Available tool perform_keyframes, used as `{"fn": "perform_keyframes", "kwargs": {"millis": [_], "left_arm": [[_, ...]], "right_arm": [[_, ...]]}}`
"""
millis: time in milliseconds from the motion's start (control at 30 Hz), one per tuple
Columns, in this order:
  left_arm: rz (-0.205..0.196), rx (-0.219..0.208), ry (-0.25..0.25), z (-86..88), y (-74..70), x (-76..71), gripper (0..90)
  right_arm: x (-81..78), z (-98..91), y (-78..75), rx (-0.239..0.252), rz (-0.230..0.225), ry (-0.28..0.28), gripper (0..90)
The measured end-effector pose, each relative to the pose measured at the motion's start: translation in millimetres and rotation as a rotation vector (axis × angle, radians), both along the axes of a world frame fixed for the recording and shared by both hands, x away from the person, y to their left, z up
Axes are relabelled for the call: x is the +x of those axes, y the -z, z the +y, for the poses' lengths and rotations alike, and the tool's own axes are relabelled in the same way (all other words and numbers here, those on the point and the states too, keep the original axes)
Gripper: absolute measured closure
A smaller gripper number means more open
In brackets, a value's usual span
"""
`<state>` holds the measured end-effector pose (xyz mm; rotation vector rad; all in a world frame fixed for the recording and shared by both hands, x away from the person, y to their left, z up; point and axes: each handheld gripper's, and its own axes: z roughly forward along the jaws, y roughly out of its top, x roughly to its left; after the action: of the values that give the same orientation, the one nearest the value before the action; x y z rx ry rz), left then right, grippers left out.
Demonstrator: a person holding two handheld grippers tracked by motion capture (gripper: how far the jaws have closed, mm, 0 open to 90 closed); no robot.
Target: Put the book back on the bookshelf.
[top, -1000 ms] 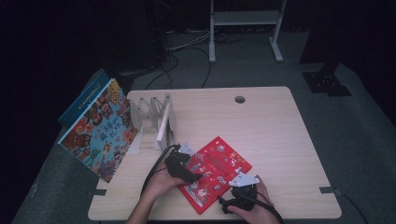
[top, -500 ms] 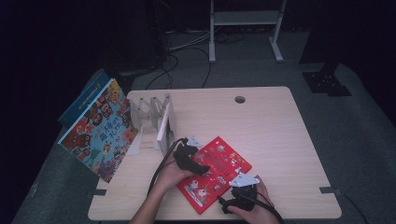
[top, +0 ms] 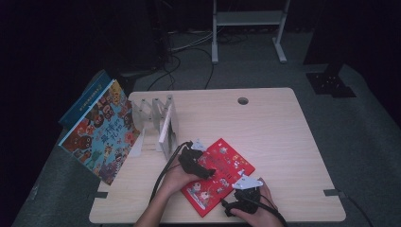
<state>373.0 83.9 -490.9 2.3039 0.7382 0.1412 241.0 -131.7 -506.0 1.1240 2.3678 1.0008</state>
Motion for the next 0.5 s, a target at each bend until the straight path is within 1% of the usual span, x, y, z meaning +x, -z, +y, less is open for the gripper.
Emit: {"fn": "perform_keyframes", "kwargs": {"millis": [167,200,267,333,500], "left_arm": [[-0.005,-0.008,-0.023,-1.0,0.8,-2.1,0.0],[-0.007,-0.014,-0.037,-1.5,1.3,-3.1,0.0],[-0.011,-0.012,-0.052,-2.7,1.3,-4.0,0.0],[-0.012,-0.015,-0.056,-2.5,1.5,-4.4,0.0],[-0.006,-0.015,-0.101,-5.0,1.3,-7.7,0.0]], "right_arm": [[0.1,0.1,-0.1,-0.001,0.001,0.000,0.0],[0.1,0.1,-0.1,-0.002,0.001,0.000,0.0],[0.1,0.1,-0.2,-0.001,0.002,0.001,0.0],[0.0,0.2,-0.1,-0.001,0.001,0.001,0.0],[0.1,0.3,0.2,0.001,-0.001,0.002,0.0]]}}
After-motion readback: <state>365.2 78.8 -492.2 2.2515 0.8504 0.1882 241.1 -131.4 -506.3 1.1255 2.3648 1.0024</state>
